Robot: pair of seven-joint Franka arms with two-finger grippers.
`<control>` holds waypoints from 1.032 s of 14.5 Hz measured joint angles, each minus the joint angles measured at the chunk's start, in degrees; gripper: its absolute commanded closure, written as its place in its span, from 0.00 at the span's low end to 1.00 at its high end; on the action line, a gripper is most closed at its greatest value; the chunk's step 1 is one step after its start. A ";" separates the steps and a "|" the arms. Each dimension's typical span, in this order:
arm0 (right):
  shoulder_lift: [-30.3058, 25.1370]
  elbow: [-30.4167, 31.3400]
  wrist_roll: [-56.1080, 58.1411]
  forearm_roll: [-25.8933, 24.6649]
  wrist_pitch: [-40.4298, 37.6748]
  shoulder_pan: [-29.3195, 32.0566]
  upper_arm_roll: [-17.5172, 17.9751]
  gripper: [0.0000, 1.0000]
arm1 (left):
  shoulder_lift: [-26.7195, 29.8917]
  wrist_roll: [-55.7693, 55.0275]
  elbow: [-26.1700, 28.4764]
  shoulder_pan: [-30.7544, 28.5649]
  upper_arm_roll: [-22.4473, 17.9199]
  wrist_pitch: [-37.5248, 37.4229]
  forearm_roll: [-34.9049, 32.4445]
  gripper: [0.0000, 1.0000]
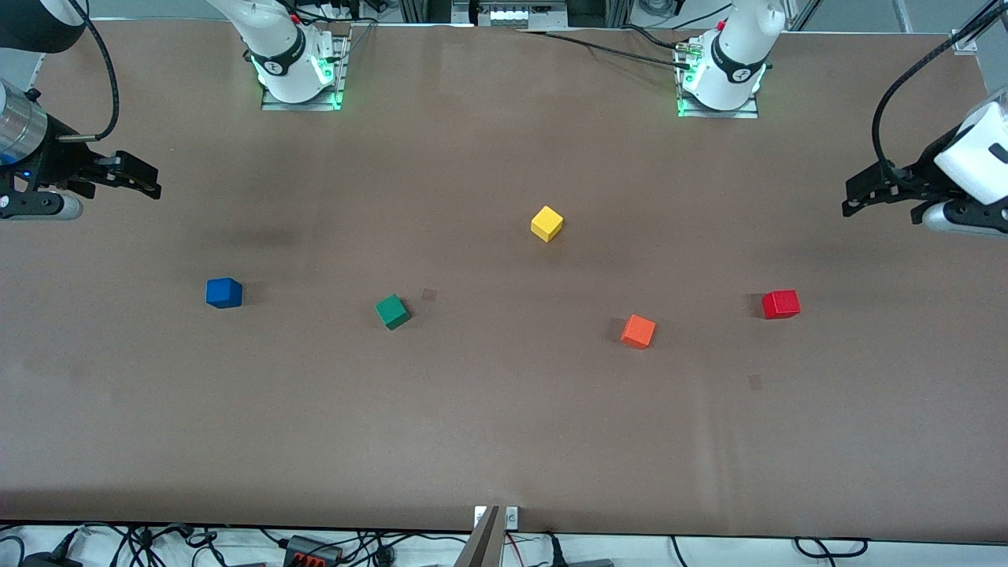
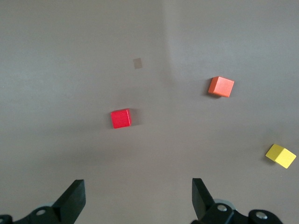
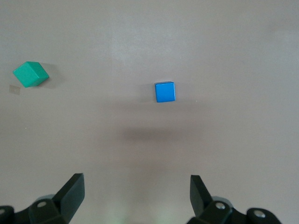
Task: Pass red block to right arm, stack on blue
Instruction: 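Move the left gripper down over the red cube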
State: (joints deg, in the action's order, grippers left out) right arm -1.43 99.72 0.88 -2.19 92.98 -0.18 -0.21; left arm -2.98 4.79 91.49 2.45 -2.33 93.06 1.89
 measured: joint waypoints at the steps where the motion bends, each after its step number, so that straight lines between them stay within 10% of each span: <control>1: 0.00 0.00 0.00 0.00 0.00 0.00 0.00 0.00 | -1.10 0.00 -0.77 -0.21 0.00 0.00 0.00 0.00; 10: 0.00 0.02 0.00 0.00 -0.02 -0.01 0.01 0.00 | -13.85 0.19 -1.56 -4.85 -0.26 0.97 0.02 0.00; 15: 0.00 0.02 0.00 0.00 -0.03 -0.02 0.01 0.00 | -17.17 0.19 7.18 -5.10 -0.26 15.28 0.02 0.00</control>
State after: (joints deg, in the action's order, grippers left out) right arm -1.43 99.74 0.88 -2.20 92.95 -0.19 -0.19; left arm -20.15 4.98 98.67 -2.65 -2.58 108.34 1.91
